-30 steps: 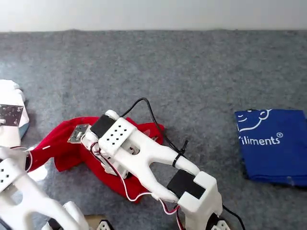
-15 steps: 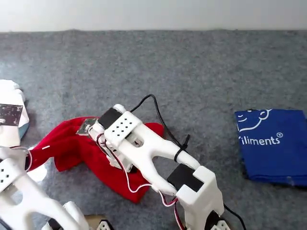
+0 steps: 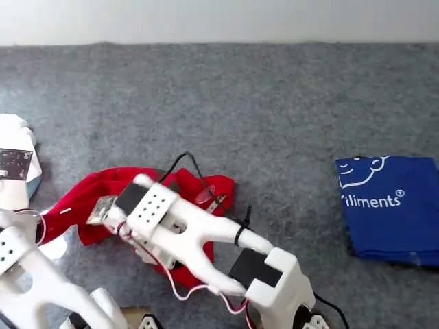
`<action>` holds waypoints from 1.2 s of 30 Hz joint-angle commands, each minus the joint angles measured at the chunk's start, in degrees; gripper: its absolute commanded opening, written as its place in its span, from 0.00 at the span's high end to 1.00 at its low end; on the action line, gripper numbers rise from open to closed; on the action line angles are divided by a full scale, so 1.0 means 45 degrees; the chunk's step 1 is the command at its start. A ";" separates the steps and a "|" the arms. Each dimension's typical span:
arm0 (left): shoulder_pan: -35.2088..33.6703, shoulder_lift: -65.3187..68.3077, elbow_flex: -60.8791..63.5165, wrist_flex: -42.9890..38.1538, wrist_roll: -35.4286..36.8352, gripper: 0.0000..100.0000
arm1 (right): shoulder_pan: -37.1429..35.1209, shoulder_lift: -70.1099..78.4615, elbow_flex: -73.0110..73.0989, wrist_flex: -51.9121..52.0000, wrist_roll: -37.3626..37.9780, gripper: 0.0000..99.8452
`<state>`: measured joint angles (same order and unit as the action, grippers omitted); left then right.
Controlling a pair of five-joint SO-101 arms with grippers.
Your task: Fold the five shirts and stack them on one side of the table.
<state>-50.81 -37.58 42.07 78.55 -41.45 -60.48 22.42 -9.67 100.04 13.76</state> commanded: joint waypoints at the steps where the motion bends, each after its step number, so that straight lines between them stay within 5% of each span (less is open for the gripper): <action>1: 0.0020 -0.0215 -0.0049 -0.0117 -0.0078 0.99 | 0.0791 -0.0166 -0.0098 0.0361 -0.0156 0.89; 16: 0.0176 -0.0195 -0.0049 -0.0137 -0.0078 0.99 | 0.2002 0.0127 -0.1211 0.0615 -0.0176 0.89; 31: 0.1407 -0.0215 0.0498 -0.0703 -0.0078 0.99 | 0.0518 -0.0244 -0.1055 0.0654 -0.0801 0.88; 36: 0.1407 -0.0195 0.0498 -0.1055 -0.0078 0.99 | 0.0518 -0.1006 0.0000 0.0674 -0.0821 0.81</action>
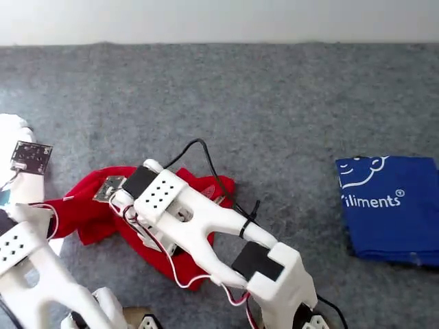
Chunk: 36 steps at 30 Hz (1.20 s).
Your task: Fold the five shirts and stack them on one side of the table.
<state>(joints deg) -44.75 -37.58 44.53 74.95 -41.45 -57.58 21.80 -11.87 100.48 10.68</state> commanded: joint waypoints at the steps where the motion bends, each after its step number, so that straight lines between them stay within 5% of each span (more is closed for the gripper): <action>1: 0.0059 -0.0195 -0.0049 -0.0332 -0.0078 0.99 | -0.0166 -0.0987 0.0781 0.0557 -0.0137 0.81; 14: 0.0059 -0.0195 -0.0029 -0.0488 -0.0078 0.99 | -0.1299 -0.2432 0.1602 0.0557 -0.0508 0.81; 25: 0.0059 -0.0195 -0.0029 -0.0508 -0.0078 0.99 | -0.1299 -0.0264 0.1817 -0.0088 -0.0410 0.81; 36: 0.0078 -0.0195 0.0147 -0.0508 -0.0078 0.99 | -0.0068 0.0205 0.1817 -0.0752 0.0254 0.95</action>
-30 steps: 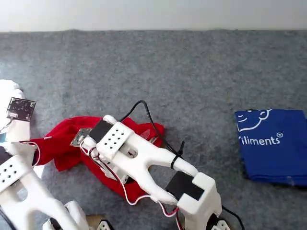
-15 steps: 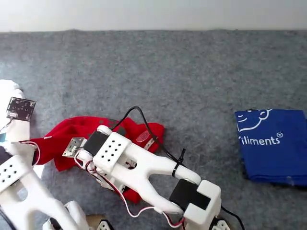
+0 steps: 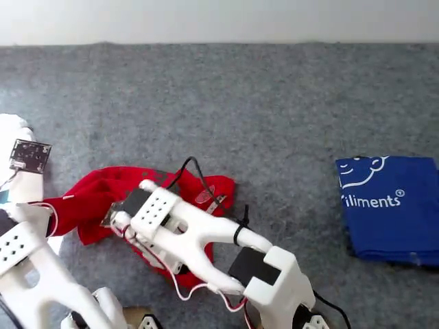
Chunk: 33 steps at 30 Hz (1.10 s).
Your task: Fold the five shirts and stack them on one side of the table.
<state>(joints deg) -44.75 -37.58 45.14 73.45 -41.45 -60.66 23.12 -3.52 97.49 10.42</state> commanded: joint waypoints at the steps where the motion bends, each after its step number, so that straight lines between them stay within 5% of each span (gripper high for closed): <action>1: 0.0078 -0.0195 0.0068 -0.0176 -0.0078 0.99 | 0.0772 -0.0088 -0.0039 -0.0049 0.0332 0.95; 10: 0.0078 -0.0313 -0.0459 0.0020 0.0020 0.99 | 0.2237 -0.1084 -0.1172 0.1221 0.1211 0.99; 19: 0.1973 -0.0313 -0.5226 0.2344 0.3458 0.99 | 0.4347 -0.5871 -0.1680 0.1201 0.2598 0.99; 25: 0.4200 -0.0293 -0.8567 0.2520 0.4513 0.99 | 0.6867 -0.8684 -0.3145 0.1143 0.5353 0.99; 33: 0.5177 -0.0293 -1.0911 0.0137 0.4630 0.99 | 1.0051 -0.9680 -0.7775 -0.1084 0.9573 0.99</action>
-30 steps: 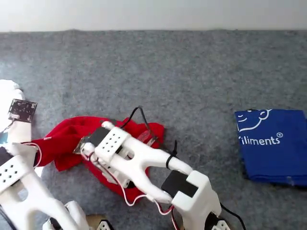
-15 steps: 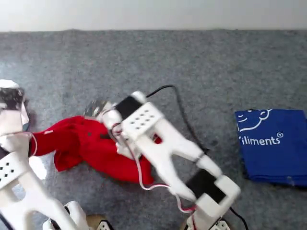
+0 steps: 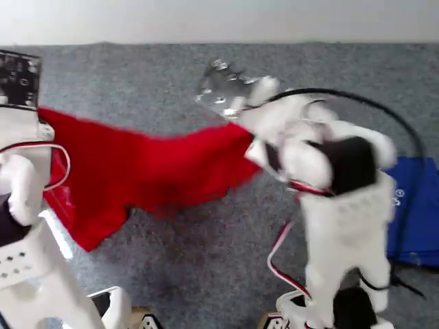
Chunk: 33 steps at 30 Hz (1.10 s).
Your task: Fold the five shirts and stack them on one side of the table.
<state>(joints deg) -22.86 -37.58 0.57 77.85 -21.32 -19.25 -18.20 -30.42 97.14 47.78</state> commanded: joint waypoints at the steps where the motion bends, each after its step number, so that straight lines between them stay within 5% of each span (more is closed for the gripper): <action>1: 0.0391 -0.0313 -0.1260 -0.1016 0.0156 0.99 | 0.1084 -0.0518 -0.2305 -0.1377 0.1641 0.99; 7: 0.1465 -0.0234 -0.3487 -0.1231 0.0117 0.99 | 0.2081 -0.0537 -0.4239 -0.4034 0.3810 0.99; 13: 0.2891 -0.0293 -0.3780 -0.1133 -0.1602 0.99 | 0.2178 -0.0537 -0.5001 -0.7258 0.6037 0.99; 19: 0.2911 -0.0313 -0.3819 -0.1114 -0.1836 0.99 | 0.2647 -0.0694 -0.5079 -0.9250 0.6877 0.99; 33: 0.2930 -0.2364 -0.4015 0.0781 -0.1836 0.99 | 0.5578 -0.2882 -0.5001 -0.8215 0.6271 0.99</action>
<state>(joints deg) -9.67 -46.37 -15.69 81.36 -29.23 3.60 -30.07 -52.13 57.67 77.49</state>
